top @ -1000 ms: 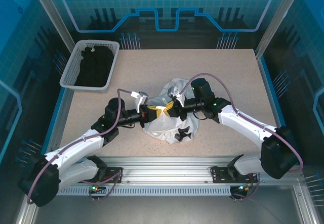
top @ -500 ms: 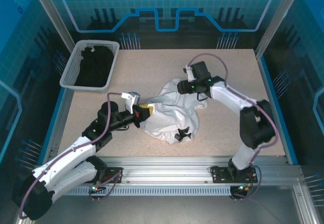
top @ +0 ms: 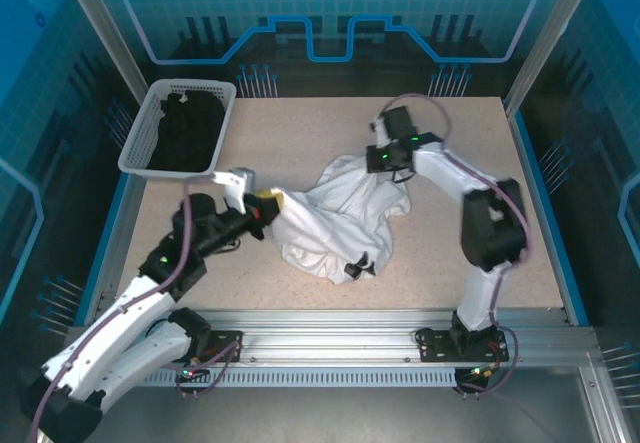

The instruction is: Fold the inside-out t-shirt

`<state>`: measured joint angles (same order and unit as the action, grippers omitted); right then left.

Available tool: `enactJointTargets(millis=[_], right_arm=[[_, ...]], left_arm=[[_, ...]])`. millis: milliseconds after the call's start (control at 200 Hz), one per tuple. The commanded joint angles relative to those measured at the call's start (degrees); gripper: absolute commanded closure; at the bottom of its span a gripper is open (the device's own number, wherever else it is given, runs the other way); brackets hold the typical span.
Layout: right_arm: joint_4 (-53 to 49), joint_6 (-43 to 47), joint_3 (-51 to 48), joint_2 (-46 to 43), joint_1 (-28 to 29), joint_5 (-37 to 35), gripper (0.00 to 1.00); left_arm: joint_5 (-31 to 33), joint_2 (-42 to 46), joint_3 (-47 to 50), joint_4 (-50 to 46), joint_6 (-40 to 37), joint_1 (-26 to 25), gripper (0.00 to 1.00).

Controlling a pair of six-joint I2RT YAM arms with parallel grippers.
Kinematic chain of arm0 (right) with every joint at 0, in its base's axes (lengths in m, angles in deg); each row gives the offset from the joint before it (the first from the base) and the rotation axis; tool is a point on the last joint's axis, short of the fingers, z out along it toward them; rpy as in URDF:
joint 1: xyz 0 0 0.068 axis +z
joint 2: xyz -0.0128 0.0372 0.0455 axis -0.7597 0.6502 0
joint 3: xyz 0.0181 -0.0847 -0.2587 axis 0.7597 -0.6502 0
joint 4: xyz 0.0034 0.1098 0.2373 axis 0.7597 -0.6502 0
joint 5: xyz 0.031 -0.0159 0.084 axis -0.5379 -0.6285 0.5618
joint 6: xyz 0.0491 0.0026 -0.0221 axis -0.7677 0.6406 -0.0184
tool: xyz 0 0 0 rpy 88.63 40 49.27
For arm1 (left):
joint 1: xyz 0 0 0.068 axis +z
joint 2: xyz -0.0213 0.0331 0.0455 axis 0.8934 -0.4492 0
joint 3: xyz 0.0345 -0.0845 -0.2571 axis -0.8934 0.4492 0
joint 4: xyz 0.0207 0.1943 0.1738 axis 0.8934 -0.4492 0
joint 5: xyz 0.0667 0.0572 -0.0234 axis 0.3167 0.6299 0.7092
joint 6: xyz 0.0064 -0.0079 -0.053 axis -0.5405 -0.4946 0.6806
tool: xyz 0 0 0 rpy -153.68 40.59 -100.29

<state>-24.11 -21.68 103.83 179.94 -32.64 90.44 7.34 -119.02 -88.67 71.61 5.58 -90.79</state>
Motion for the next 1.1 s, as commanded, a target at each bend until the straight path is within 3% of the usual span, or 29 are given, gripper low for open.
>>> enactJointTargets(millis=[0, 135, 280, 490, 600, 700, 805, 970, 1095], right_arm=[[6.30, -0.01, -1.35, -18.70, -5.11, 0.56, 1.00], [8.10, -0.38, -5.49, -30.89, -10.59, -2.94, 1.00], [9.80, -1.79, -12.68, -37.21, -12.80, -5.01, 0.99], [6.96, -3.81, -21.09, -30.96, -12.18, 1.64, 0.86], [3.52, -2.71, -21.72, -22.12, -11.12, 5.76, 0.70], [0.90, -0.85, -21.77, -17.14, -7.91, 7.97, 0.60], [-1.88, 0.36, -23.32, -17.20, -1.37, 4.46, 0.52], [-10.58, -4.44, -27.57, -20.23, 6.89, -3.03, 0.47], [-17.69, -10.41, -32.67, -25.39, 8.82, -8.13, 0.45]], left_arm=[[1.93, 1.69, -13.38, -5.98, -3.52, 3.93, 1.00], [3.06, 0.72, -26.51, -9.99, -9.98, 8.72, 1.00], [3.78, -1.50, -31.19, -13.95, -14.43, 9.39, 1.00], [2.49, -4.32, -23.90, -18.97, -16.74, 9.64, 1.00], [0.79, -6.78, -21.60, -21.84, -15.60, 10.08, 1.00], [-1.74, -8.83, -20.82, -22.61, -13.02, 10.17, 1.00], [-2.48, -10.27, -22.07, -24.13, -11.42, 10.17, 1.00], [0.61, -10.67, -24.18, -27.17, -11.96, 10.27, 1.00], [3.26, -10.58, -26.15, -30.08, -13.17, 11.01, 1.00]])
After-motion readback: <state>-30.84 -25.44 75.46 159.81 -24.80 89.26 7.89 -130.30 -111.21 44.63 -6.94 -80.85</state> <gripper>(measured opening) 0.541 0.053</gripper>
